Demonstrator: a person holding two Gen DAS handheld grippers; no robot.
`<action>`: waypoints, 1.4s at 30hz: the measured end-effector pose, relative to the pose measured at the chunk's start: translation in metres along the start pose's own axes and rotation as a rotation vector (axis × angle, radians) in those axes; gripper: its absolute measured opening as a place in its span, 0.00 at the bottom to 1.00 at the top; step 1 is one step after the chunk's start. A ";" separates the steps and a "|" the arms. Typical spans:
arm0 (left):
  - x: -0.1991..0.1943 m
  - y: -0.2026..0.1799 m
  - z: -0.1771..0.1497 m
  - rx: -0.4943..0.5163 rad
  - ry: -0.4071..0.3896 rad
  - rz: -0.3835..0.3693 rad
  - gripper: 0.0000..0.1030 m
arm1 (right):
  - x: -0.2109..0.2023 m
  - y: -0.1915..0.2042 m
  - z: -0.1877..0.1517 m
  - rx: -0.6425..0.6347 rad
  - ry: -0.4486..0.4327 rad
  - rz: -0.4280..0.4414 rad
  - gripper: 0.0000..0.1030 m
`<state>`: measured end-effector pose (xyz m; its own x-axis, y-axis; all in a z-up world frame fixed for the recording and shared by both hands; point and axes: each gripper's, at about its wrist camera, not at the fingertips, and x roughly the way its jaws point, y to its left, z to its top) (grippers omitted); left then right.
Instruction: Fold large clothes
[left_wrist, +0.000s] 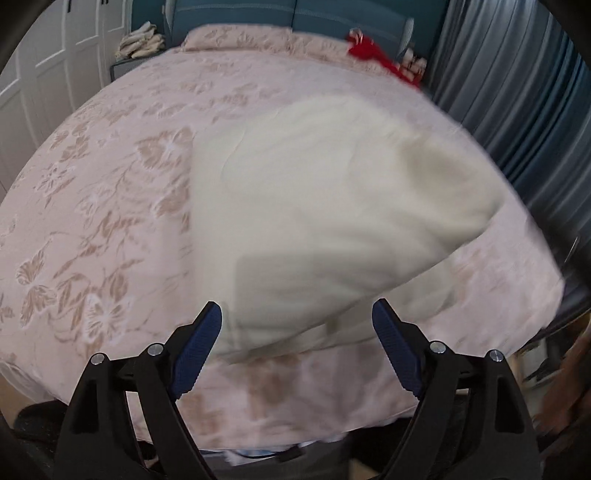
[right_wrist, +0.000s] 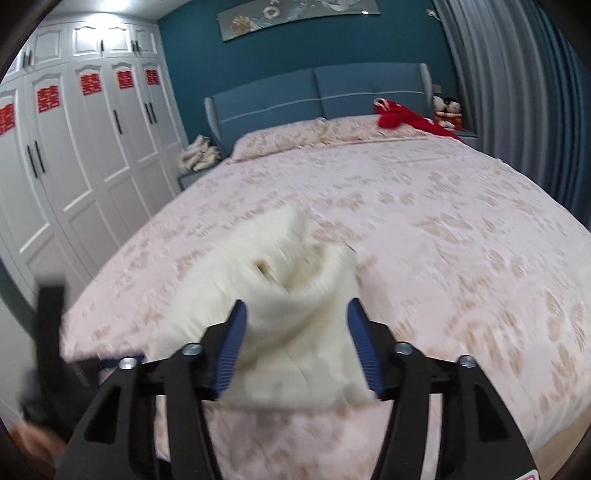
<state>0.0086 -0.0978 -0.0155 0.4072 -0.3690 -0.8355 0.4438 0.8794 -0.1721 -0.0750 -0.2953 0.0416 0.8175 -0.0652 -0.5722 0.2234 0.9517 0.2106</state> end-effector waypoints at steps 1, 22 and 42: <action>0.005 0.004 0.000 0.005 0.014 0.005 0.79 | 0.010 0.005 0.007 -0.011 0.005 0.009 0.60; 0.061 0.025 0.017 0.050 0.113 0.038 0.83 | 0.102 0.021 0.018 0.117 0.257 -0.038 0.39; 0.012 0.016 0.039 0.061 0.020 -0.024 0.35 | 0.057 0.008 0.010 0.028 0.156 -0.112 0.12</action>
<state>0.0520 -0.1004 -0.0080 0.3797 -0.3830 -0.8421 0.5017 0.8500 -0.1604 -0.0214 -0.2941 0.0189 0.6948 -0.1205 -0.7090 0.3247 0.9323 0.1597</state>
